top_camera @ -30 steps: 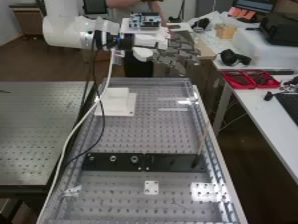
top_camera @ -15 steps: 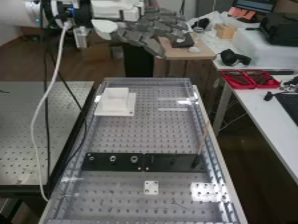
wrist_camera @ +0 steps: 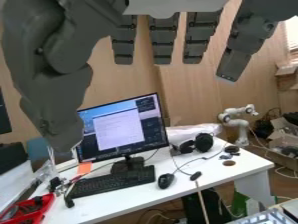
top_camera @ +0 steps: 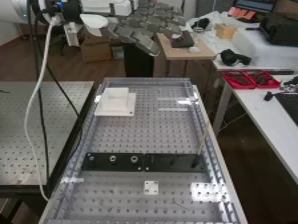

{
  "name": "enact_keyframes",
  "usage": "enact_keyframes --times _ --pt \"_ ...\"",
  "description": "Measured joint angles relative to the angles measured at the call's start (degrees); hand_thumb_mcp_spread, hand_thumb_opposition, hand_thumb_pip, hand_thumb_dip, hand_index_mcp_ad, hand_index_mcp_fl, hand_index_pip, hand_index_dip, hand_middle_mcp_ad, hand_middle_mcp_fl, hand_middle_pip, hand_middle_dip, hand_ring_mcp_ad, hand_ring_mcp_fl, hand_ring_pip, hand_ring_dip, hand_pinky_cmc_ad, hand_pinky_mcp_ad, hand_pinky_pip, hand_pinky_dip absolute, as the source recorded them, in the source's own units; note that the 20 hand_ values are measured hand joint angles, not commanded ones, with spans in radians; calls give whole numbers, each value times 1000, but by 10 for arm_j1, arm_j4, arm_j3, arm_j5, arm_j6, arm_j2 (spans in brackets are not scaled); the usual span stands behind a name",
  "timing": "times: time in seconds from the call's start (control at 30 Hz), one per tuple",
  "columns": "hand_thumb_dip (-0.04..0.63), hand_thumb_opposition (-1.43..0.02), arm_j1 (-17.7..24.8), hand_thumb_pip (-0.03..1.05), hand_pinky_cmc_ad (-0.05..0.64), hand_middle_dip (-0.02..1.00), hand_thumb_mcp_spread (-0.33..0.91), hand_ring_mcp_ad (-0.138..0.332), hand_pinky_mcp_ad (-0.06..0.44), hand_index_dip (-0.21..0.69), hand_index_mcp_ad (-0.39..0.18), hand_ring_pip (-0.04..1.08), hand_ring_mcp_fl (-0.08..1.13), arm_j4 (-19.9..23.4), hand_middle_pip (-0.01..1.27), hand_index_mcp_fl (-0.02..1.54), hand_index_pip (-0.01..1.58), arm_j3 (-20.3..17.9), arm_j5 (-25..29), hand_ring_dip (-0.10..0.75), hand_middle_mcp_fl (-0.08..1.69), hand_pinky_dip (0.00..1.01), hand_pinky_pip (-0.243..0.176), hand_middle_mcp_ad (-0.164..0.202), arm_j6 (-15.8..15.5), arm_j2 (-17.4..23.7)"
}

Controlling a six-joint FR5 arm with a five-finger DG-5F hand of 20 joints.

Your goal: Grab the paper clip and place it in the clear container

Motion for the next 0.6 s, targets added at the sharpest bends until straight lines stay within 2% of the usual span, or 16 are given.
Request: enact_keyframes --times 0.1,0.6 --pt "239 -803 0 536 398 182 293 134 279 227 -126 124 0 -2 108 54 126 -1 -1 75 0 600 -122 75 1 2" --pt "239 -803 3 536 394 182 300 136 279 236 -126 124 0 -2 108 54 126 -1 3 77 0 600 -122 75 -6 11"
